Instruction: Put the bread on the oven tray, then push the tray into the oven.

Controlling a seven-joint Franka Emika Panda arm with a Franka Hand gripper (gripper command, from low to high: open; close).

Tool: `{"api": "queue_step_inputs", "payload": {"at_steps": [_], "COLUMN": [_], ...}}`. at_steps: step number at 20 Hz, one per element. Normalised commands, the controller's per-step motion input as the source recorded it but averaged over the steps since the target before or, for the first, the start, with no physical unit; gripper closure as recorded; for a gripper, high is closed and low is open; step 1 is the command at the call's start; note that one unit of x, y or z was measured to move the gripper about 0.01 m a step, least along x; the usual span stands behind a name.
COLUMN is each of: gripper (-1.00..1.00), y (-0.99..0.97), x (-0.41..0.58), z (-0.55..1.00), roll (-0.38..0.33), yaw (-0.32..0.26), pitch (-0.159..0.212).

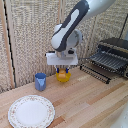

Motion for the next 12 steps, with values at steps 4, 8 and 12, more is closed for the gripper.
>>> {"api": "queue_step_inputs", "payload": {"at_steps": [4, 8, 12], "gripper": [1.0, 1.0, 1.0], "y": [-0.08, -0.13, -0.32], "x": [0.384, 0.314, 0.159], "z": [0.73, 0.78, 0.82], "roll": [-0.111, -0.067, -0.001], "yaw": [-0.309, -0.308, -0.283], "pitch": [0.07, 0.078, 0.083]}}
